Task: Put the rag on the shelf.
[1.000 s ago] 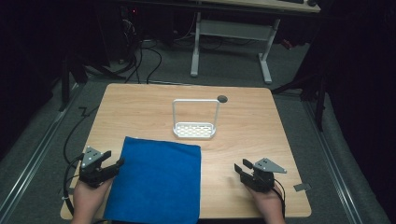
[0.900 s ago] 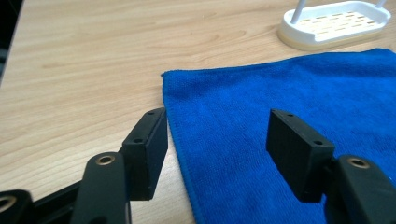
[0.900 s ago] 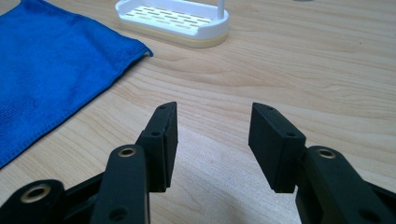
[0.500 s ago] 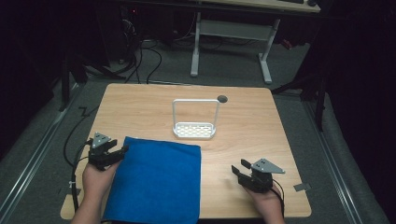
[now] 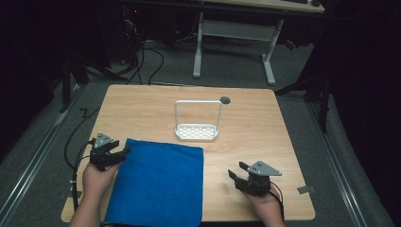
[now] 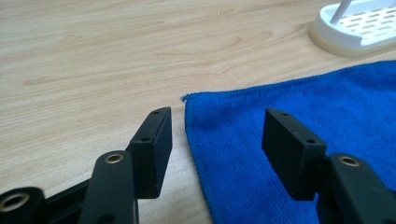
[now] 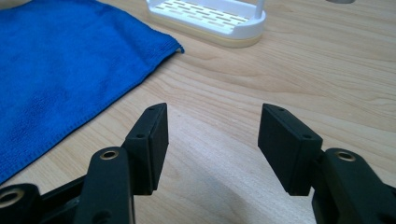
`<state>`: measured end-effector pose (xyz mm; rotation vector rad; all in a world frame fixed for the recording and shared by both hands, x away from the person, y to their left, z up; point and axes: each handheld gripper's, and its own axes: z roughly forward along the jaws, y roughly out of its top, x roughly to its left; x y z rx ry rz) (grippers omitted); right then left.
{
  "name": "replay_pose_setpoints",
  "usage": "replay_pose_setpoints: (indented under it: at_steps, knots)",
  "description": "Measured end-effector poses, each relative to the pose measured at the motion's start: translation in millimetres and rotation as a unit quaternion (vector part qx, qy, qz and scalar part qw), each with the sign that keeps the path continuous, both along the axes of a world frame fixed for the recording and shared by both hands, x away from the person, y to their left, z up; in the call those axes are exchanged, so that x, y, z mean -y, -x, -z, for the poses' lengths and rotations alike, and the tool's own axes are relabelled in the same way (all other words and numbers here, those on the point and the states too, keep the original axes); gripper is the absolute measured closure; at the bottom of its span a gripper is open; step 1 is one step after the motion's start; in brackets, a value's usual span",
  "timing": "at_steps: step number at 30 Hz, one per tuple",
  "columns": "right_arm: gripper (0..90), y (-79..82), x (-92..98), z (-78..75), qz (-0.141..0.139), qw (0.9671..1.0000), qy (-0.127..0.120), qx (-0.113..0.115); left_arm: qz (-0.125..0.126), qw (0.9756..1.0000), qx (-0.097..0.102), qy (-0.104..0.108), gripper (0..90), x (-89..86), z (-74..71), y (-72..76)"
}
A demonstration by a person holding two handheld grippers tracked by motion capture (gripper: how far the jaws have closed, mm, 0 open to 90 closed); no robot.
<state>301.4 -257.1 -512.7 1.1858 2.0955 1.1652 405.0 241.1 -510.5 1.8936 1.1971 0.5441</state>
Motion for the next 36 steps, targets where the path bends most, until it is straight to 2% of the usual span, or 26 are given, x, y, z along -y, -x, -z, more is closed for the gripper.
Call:
replay_pose_setpoints:
  at_steps: [4, 7, 13, 19, 23, 25, 26, 29, 34, 36]
  knots:
    - [43.3, 0.5, -5.1, 2.2, -0.007, 0.9999, 0.012, 0.000, 0.004, 1.0000, -0.004, 0.001, 45.8, 0.4, 4.6, -6.1]
    - [43.3, 0.5, -5.6, 2.6, -0.007, 0.9999, 0.012, -0.001, 0.007, 0.9999, -0.015, 0.000, 49.0, 0.3, 8.8, -10.0]
    - [45.4, 1.9, -6.6, 3.1, -0.009, 0.9999, 0.012, -0.002, 0.004, 0.9996, -0.027, 0.012, 54.6, 0.3, 13.3, -13.8]
    - [45.5, 1.1, -10.4, 5.2, -0.012, 0.9997, 0.018, -0.008, -0.008, 0.9993, -0.031, 0.018, 56.2, -2.6, 17.5, -22.8]
    - [45.1, -0.1, -14.5, 8.6, -0.014, 0.9994, 0.023, -0.019, -0.010, 0.9991, -0.023, 0.035, 57.1, -2.3, 20.8, -30.5]
    - [45.1, -0.4, -15.9, 9.5, -0.014, 0.9994, 0.025, -0.021, -0.001, 0.9988, -0.041, 0.027, 55.9, -1.0, 22.0, -35.7]
    - [45.0, -0.6, -16.4, 9.8, -0.013, 0.9994, 0.024, -0.023, 0.002, 0.9989, -0.041, 0.024, 55.8, -0.2, 22.1, -37.2]
    - [44.7, -1.4, -18.5, 11.0, -0.012, 0.9992, 0.027, -0.027, 0.000, 0.9985, -0.039, 0.038, 56.6, 3.5, 22.6, -41.4]
    - [44.8, -6.6, -27.4, 9.7, -0.019, 0.9988, 0.026, -0.038, 0.009, 0.9979, -0.047, 0.043, 73.4, 2.8, 21.6, -40.8]
    - [45.9, -12.3, -32.7, 6.6, -0.019, 0.9987, 0.021, -0.043, 0.014, 0.9977, -0.044, 0.048, 79.1, 2.1, 18.7, -39.0]
